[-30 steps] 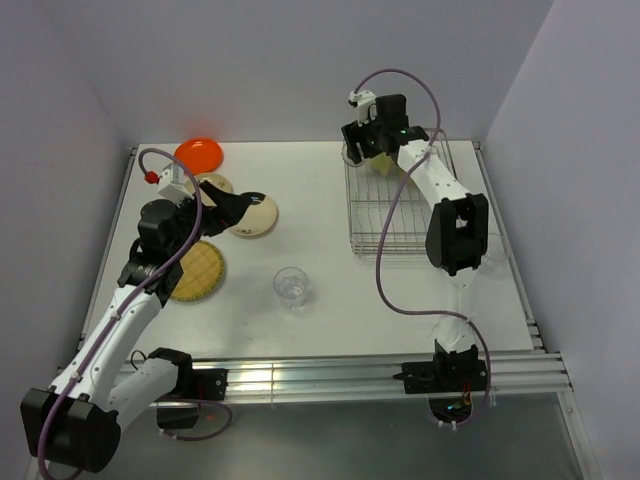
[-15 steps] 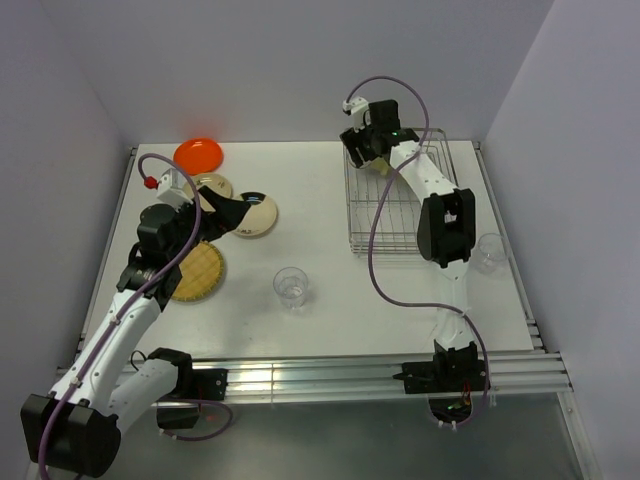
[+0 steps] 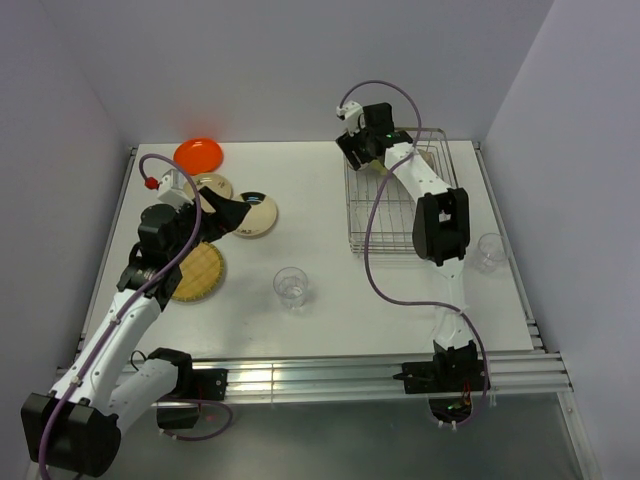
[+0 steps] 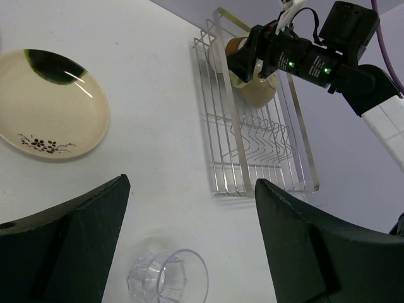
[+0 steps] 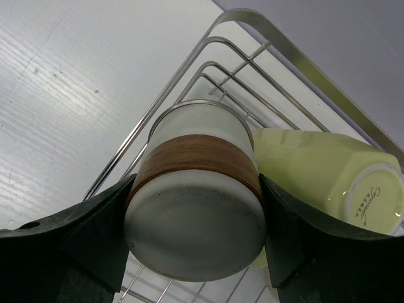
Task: Load the mixed dishes into the dish rack
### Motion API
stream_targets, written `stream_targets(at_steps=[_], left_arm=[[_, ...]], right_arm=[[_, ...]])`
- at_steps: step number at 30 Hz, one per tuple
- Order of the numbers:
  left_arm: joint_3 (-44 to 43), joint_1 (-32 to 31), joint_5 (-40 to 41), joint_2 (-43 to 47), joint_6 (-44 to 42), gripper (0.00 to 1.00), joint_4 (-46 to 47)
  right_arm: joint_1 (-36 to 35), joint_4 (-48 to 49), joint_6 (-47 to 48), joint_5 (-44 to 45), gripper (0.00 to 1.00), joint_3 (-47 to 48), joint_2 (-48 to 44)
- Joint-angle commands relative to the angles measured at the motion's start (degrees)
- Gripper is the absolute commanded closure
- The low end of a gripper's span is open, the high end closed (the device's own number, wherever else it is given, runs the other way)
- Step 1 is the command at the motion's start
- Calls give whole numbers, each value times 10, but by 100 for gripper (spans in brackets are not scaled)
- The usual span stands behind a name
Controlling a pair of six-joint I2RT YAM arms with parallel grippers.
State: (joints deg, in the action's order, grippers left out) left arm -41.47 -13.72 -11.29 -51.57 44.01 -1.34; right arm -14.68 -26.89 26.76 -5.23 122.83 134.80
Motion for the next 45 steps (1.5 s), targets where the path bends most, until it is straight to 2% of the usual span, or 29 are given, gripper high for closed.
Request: stream_targets(at_steps=[1,14,23,45], left_arm=[[-3,3,-9,-3,-4,13,15],[-7,3,-18,-26,-6,13,23],[-5,4,-21,-31,-7,13,28],[8,9,-20,-20,-8,12,28]], right_arm=[[0,23,20,32,79,30,12],[6,41,13,51,85,-5,-10],[10,36,24,51,85,-21,-24],[18,-10,56,-32,82,-79,-63]])
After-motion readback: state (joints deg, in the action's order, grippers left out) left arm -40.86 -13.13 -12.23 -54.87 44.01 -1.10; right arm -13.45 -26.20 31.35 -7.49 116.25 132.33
